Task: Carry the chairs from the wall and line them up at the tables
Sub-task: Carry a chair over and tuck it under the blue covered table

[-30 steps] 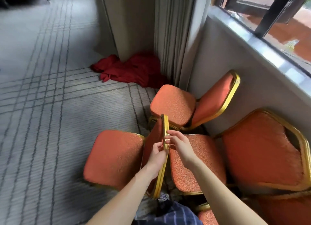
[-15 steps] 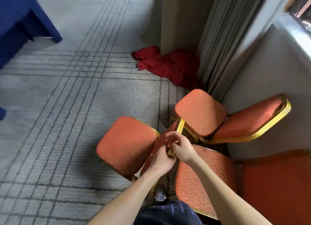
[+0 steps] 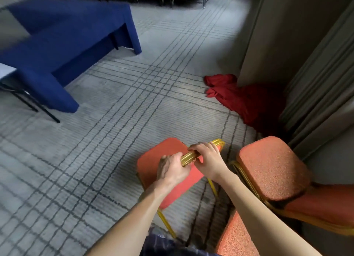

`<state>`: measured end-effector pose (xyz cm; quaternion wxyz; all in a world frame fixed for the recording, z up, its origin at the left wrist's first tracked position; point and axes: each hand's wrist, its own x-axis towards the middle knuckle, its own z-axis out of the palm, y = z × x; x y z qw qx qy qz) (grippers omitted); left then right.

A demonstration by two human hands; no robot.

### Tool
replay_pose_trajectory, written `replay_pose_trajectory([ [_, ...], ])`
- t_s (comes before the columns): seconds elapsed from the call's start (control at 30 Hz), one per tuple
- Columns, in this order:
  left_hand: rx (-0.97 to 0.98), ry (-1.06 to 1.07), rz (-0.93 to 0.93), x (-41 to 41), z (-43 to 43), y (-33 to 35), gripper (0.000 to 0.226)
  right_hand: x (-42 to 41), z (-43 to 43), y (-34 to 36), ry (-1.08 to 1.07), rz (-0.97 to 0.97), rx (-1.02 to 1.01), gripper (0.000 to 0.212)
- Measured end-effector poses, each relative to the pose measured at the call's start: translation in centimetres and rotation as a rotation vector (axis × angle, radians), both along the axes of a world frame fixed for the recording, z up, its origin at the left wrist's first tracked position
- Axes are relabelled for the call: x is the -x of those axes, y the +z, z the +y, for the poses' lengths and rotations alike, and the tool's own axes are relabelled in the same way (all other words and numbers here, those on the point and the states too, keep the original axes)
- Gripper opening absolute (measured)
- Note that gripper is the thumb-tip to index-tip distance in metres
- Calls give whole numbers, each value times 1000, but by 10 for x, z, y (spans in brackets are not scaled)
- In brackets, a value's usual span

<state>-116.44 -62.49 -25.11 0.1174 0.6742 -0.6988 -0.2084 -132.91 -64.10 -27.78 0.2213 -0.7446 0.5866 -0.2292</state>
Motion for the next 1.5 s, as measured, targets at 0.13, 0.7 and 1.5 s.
replay_pose_trajectory([
  [0.13, 106, 78, -113, -38, -21, 16, 28, -28, -28, 4, 48, 49, 88, 44],
  [0.7, 350, 188, -49, -143, -89, 16, 18, -127, -94, 25, -91, 306, 84, 36],
  [1.5, 106, 86, -119, -179, -221, 11, 53, -148, -186, 42, -392, 370, -17, 41],
])
